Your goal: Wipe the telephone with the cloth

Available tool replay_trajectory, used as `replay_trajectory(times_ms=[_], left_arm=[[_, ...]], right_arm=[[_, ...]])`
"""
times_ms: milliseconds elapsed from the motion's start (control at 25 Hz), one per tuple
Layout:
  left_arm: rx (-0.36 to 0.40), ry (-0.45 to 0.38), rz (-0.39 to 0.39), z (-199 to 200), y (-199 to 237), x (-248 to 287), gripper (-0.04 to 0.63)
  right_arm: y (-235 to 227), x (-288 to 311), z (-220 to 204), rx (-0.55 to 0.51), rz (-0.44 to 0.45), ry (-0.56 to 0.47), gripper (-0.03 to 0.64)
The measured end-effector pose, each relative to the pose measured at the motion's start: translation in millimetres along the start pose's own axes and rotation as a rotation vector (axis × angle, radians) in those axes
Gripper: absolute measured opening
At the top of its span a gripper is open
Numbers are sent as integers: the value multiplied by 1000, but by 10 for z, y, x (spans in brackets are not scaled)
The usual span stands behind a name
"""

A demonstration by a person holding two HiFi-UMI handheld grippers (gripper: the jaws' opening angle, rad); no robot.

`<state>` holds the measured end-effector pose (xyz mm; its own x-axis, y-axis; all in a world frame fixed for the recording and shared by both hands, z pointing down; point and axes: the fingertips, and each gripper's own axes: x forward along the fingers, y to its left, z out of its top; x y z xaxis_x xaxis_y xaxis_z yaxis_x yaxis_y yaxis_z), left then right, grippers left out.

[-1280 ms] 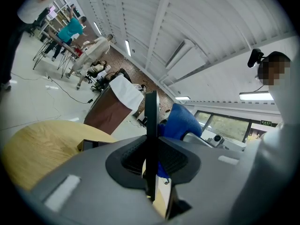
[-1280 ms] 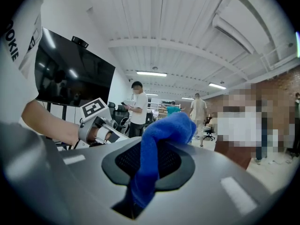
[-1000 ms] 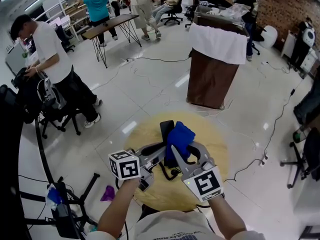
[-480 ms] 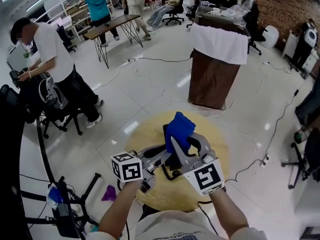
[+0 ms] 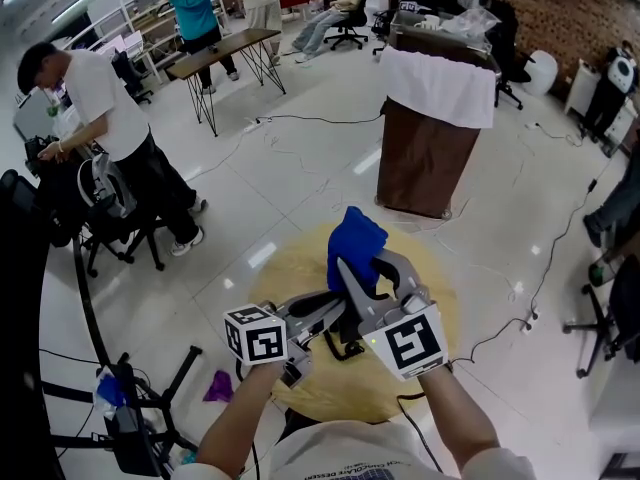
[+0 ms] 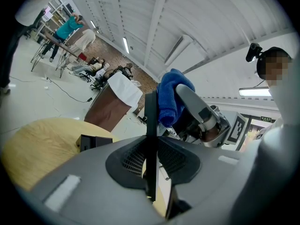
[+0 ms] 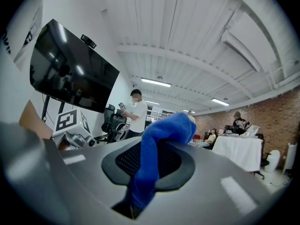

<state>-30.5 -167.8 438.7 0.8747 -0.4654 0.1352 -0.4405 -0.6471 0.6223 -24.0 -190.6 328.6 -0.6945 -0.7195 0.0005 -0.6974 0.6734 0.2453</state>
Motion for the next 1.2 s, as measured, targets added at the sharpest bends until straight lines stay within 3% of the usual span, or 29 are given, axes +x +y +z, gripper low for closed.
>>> replay_trajectory(times_ms=[400, 640, 880, 1200], left_arm=[[7, 15, 17, -45, 18, 26, 64], [29, 22, 44, -46, 39, 58, 64], [91, 31, 86, -26, 31, 58, 64], [152, 44, 105, -24, -6, 70, 64]], right_arm=[[-23, 9, 122, -18, -2, -23, 61], [312, 14, 258, -11, 84, -42, 61], [603, 91, 185, 26, 150, -24, 61], [661, 168, 46, 62, 166, 12, 61]])
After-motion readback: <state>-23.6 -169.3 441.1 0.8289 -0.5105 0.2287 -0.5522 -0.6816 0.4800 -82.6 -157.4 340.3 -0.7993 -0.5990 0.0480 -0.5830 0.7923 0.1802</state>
